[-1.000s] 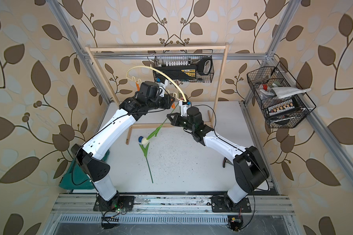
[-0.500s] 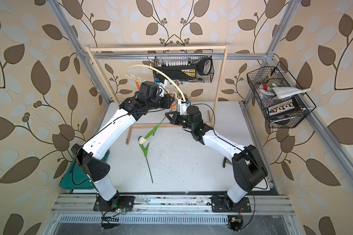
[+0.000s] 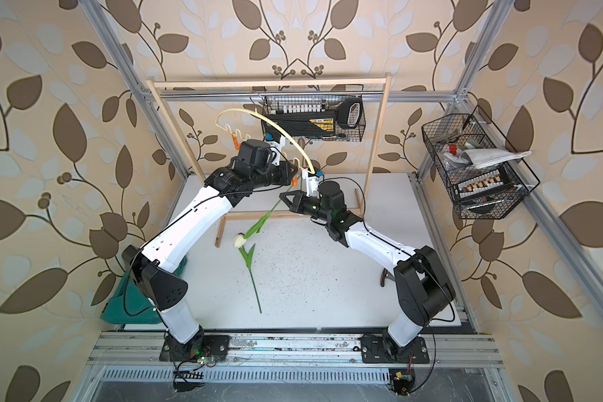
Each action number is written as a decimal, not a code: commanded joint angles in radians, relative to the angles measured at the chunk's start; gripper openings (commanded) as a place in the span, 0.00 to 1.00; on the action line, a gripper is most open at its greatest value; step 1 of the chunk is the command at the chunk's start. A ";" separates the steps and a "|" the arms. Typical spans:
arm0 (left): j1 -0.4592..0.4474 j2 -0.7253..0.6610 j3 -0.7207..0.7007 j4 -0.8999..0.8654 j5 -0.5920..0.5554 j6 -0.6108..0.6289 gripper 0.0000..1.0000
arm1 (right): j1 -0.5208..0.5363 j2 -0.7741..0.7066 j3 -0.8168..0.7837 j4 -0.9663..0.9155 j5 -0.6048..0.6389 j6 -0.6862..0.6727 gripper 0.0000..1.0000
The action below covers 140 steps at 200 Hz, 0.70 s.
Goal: Dry the flowers on a clothes hanger
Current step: Clamp the flower onto the hanger.
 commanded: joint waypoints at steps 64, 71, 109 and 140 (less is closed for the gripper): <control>0.006 -0.041 -0.020 0.041 0.017 -0.004 0.28 | 0.001 0.012 0.029 0.033 -0.035 -0.006 0.00; 0.007 -0.040 -0.021 0.043 0.016 -0.005 0.31 | 0.001 0.012 0.028 0.032 -0.034 -0.009 0.00; 0.007 -0.048 -0.022 0.043 0.016 -0.009 0.44 | 0.001 0.015 0.038 0.018 -0.035 -0.011 0.00; 0.007 -0.053 -0.024 0.045 0.011 -0.006 0.45 | 0.001 0.012 0.039 0.013 -0.036 -0.012 0.18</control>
